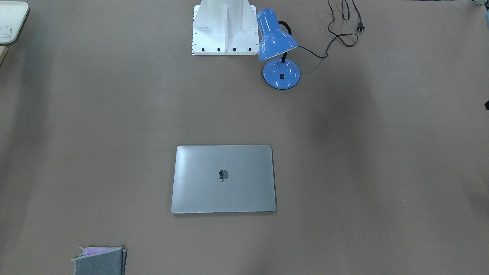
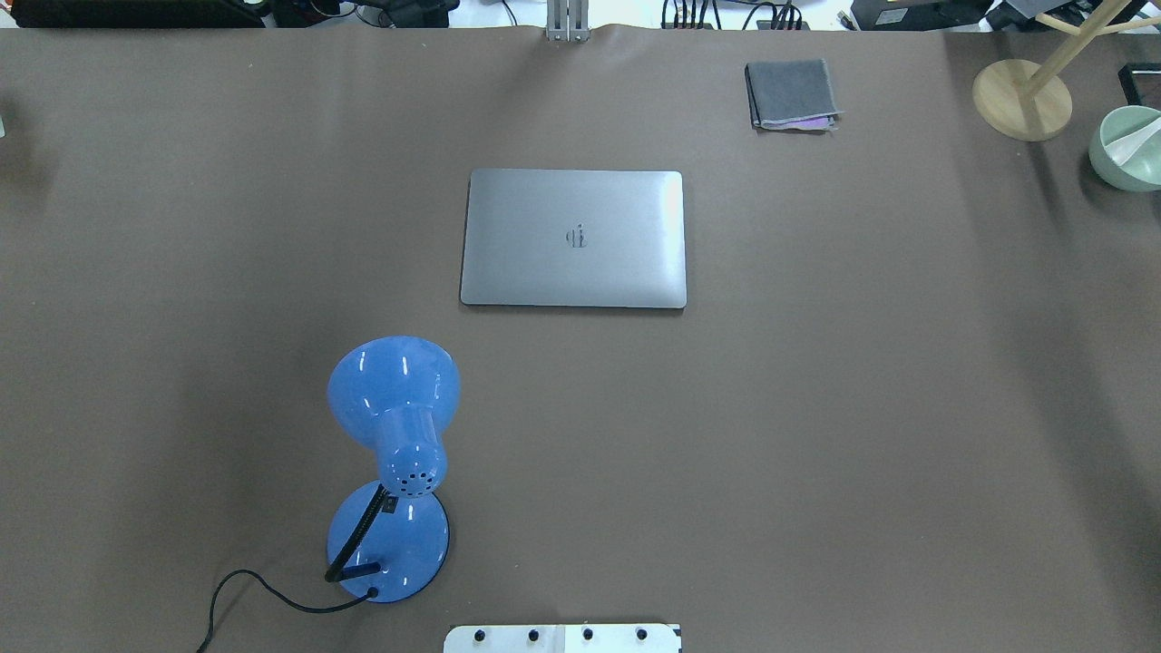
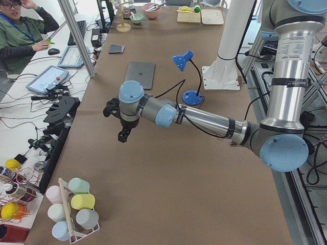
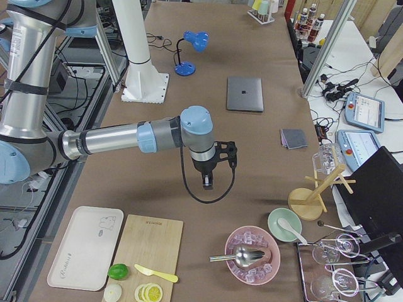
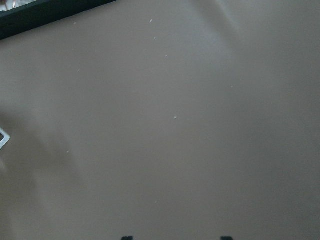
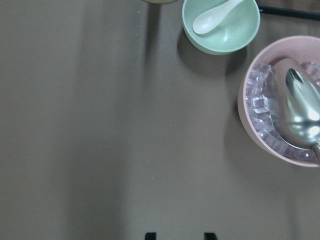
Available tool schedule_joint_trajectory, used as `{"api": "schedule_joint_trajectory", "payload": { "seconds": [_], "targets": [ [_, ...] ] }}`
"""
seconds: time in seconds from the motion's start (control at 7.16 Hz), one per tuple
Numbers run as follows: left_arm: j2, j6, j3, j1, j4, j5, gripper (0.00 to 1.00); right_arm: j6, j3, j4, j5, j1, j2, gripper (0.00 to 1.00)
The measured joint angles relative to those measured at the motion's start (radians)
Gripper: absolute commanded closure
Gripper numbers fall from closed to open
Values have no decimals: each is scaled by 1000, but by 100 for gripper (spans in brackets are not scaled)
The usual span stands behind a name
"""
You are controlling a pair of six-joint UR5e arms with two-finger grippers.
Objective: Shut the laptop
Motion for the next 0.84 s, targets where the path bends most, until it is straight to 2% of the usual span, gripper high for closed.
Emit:
{"api": "schedule_joint_trajectory", "payload": {
  "seconds": [0.28, 0.56, 0.84],
  "targets": [
    [31, 22, 45, -28, 159, 15, 2, -86, -58, 0, -24, 13, -45, 0],
    [44, 22, 57, -50, 218, 34, 2, -117, -105, 8, -34, 14, -55, 0],
    [56, 19, 56, -56, 237, 38, 2, -121, -113, 8, -30, 12, -52, 0]
  ]
}}
